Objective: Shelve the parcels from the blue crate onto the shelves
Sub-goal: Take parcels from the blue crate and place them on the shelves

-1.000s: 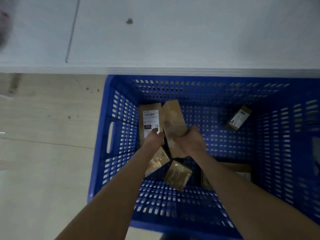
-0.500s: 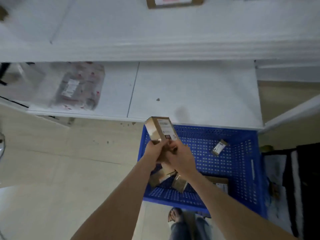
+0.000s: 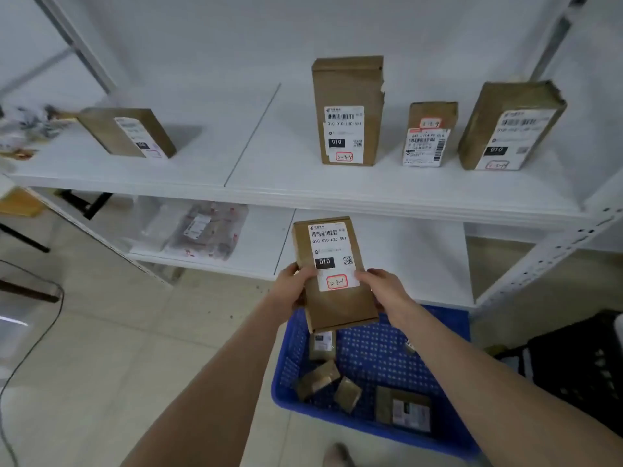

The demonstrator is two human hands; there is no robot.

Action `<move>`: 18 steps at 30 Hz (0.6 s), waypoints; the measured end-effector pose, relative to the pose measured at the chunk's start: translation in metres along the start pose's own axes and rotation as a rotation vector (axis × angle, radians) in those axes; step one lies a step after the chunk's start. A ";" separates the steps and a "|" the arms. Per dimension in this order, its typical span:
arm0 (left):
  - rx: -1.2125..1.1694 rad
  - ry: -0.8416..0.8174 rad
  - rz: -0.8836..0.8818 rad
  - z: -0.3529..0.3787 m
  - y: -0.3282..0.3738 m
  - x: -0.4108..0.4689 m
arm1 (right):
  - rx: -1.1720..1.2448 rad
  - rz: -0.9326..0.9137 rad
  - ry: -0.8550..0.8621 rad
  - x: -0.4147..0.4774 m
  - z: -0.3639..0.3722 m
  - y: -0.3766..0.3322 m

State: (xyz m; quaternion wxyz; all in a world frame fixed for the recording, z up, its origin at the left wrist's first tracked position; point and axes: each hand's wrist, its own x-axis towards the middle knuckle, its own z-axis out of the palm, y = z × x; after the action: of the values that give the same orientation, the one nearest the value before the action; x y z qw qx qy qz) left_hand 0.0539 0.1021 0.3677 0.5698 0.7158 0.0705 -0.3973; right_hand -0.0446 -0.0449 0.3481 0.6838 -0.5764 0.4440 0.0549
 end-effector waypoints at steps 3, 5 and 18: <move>-0.004 -0.015 0.078 0.000 0.024 -0.033 | 0.091 -0.031 -0.055 -0.032 -0.005 -0.024; 0.004 0.006 0.134 0.000 0.038 -0.052 | 0.096 -0.068 -0.063 -0.050 -0.006 -0.037; 0.141 0.094 0.315 0.004 0.088 -0.127 | 0.121 -0.199 -0.080 -0.117 -0.014 -0.080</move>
State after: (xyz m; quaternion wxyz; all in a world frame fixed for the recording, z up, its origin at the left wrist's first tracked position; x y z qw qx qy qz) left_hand 0.0154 0.1133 0.5170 0.5693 0.7741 -0.0438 -0.2734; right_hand -0.0758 -0.0320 0.4868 0.7368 -0.5724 0.3595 -0.0170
